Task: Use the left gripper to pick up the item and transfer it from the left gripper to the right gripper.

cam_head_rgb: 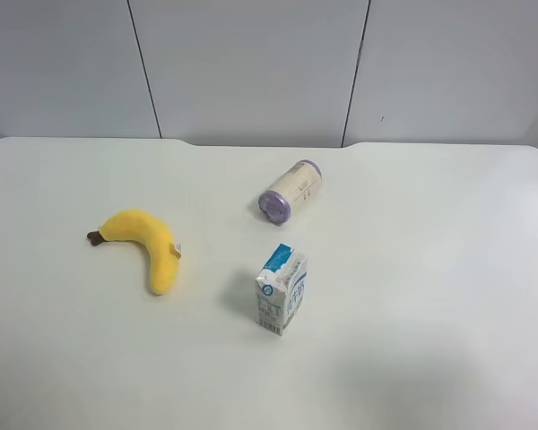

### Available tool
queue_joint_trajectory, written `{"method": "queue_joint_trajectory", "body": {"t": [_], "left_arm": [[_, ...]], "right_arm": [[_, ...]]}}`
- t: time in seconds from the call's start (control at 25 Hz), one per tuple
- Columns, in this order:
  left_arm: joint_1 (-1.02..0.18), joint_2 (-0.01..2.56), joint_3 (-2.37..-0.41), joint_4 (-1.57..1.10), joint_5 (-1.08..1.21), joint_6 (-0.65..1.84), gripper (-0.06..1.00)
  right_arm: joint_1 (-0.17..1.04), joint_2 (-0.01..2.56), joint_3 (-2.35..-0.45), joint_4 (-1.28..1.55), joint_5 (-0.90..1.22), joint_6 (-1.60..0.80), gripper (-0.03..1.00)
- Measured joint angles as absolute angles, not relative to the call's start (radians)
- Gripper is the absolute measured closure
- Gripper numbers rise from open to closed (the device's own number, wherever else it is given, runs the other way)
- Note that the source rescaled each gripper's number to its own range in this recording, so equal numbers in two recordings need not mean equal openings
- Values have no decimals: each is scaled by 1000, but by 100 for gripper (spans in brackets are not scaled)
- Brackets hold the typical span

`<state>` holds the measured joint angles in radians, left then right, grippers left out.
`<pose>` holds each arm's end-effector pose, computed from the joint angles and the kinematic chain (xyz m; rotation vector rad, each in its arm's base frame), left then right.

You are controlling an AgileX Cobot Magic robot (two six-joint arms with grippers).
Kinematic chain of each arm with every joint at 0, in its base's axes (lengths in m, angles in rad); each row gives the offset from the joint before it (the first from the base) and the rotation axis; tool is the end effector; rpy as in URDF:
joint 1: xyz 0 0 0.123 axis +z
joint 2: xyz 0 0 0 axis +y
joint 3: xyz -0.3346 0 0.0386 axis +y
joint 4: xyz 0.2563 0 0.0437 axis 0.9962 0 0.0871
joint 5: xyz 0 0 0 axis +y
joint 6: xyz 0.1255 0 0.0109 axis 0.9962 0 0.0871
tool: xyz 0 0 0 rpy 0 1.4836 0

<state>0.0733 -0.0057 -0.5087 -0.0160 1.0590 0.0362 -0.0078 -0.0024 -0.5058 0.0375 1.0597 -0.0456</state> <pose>-0.0200 -0.0032 0.2682 -0.0368 2.0281 0.0500 -0.0195 0.0043 0.2673 -0.0403 2.0342 0.0112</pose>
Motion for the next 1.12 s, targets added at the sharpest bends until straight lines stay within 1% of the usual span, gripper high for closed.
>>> {"method": "queue_joint_trajectory", "body": {"t": [0.88,1.0,1.12], "left_arm": [[73,-3,-509,-13,1059,32,-6],[73,71,-529,-12,1067,14,-6],[73,231,-603,-19,1070,6,-6]], "right_arm": [[-8,-2,-506,38,1060,-46,-3],[-8,-2,-506,38,1060,-46,-3],[-8,-2,-506,38,1060,-46,-3]]}}
